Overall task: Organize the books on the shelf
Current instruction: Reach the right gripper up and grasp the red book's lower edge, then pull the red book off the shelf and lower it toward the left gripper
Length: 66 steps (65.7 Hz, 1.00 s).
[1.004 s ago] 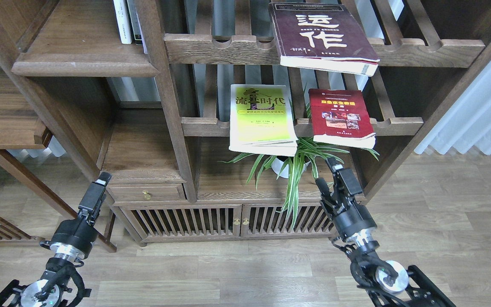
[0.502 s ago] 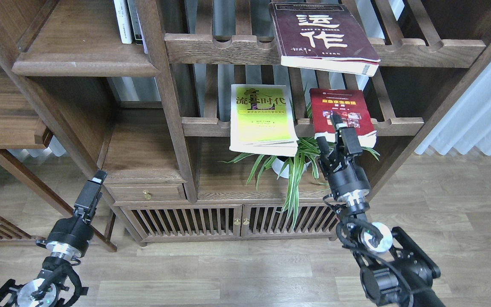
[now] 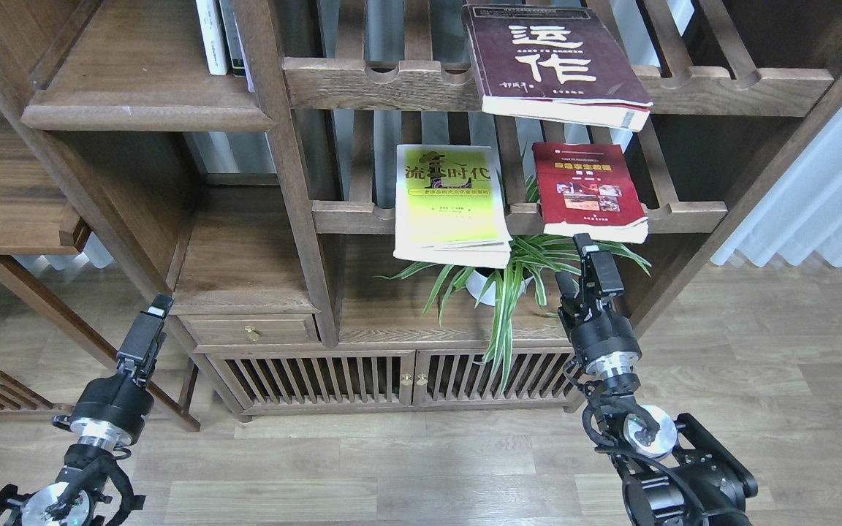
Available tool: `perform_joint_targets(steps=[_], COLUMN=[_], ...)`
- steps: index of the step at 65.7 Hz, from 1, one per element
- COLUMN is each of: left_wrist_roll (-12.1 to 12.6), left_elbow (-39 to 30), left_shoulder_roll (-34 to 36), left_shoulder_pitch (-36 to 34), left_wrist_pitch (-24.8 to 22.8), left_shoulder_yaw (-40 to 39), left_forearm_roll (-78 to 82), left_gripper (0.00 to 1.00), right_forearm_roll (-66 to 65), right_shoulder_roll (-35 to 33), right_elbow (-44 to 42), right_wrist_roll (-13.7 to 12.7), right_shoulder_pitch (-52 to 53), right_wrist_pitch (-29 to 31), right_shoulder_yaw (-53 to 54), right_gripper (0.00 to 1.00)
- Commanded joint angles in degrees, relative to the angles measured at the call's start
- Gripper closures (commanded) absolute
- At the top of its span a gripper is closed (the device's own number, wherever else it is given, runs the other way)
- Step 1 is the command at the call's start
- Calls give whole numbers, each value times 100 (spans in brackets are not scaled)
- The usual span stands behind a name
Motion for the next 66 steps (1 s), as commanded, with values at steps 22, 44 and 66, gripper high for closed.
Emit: perform_joint_targets(steps=[22,44,66], left_wrist_roll=[0,9,9], left_elbow=[-25,-25,1], left_shoulder_roll=[17,26,17], left_shoulder_pitch=[202,316,334], left_wrist_pitch=[0,0,0], left_shoulder_yaw=[-103,-305,-209], left_forearm_roll=[0,0,0], left_gripper=[0,0,0], right_forearm_roll=[184,237,324], right_shoulder_roll=[0,0,0], right_elbow=[-731,-722,574], right_wrist_roll=[238,378,334], right_shoulder_pitch=[992,869,-130], right_wrist_pitch=[-1133,-228,23], right_shoulder_yaw=[329,250,319], right_gripper=[17,96,97])
